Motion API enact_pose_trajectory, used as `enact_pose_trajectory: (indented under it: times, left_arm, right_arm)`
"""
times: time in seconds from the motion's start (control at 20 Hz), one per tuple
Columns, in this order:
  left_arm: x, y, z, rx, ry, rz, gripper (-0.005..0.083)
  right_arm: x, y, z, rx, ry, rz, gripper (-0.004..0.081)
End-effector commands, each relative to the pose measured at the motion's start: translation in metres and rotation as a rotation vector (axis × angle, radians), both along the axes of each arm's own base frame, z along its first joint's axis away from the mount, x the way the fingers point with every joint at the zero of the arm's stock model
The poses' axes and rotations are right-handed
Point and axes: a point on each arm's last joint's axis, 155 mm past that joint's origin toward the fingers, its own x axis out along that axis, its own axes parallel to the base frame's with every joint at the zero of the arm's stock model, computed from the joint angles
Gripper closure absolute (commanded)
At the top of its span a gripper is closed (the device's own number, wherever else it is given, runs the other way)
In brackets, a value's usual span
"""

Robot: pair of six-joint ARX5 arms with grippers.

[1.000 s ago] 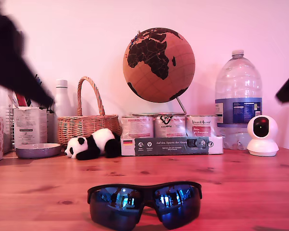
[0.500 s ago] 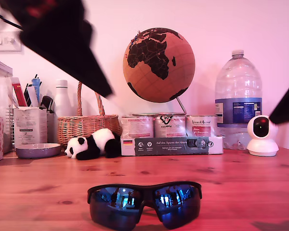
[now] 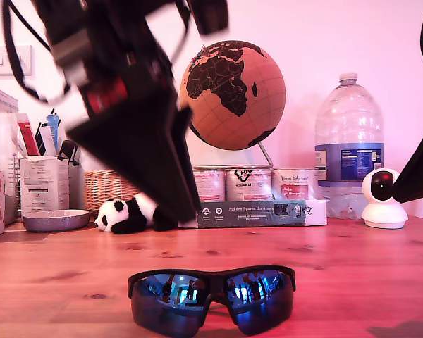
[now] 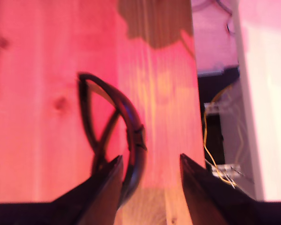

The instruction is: Pick up the sunglasses and open them, then place them back on the table

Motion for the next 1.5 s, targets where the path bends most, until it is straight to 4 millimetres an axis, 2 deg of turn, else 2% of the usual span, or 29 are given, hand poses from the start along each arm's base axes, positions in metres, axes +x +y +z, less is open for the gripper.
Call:
enact_pose_trajectory:
  times: [0.0, 0.5, 0.75, 0.95, 1.2, 1.45]
  left_arm:
    - [0.002, -0.005, -0.007, 0.006, -0.003, -0.011, 0.0428]
    - [0.013, -0.021, -0.036, 0.016, 0.027, 0.011, 0.0428]
    - [0.013, -0.021, -0.051, 0.041, 0.05, 0.01, 0.0429]
    - [0.019, -0.029, -0.049, 0.009, 0.029, 0.016, 0.0435]
    - [0.018, -0.027, -0.051, 0.02, 0.034, 0.019, 0.0437]
    - [0.013, -0.023, -0.063, 0.058, 0.066, 0.024, 0.0437]
  right_arm:
    - [-0.001, 0.001, -0.003, -0.001, 0.0, 0.007, 0.0782]
    - [0.002, 0.002, 0.0, 0.006, -0.015, 0.007, 0.0782]
    - [0.002, 0.003, 0.0, 0.006, -0.015, 0.007, 0.0782]
    - [0.002, 0.003, 0.0, 0.006, -0.015, 0.007, 0.0782]
    - [0.002, 0.003, 0.001, 0.008, -0.018, 0.008, 0.0782]
    - [0.003, 0.003, 0.001, 0.008, -0.02, 0.008, 0.0782]
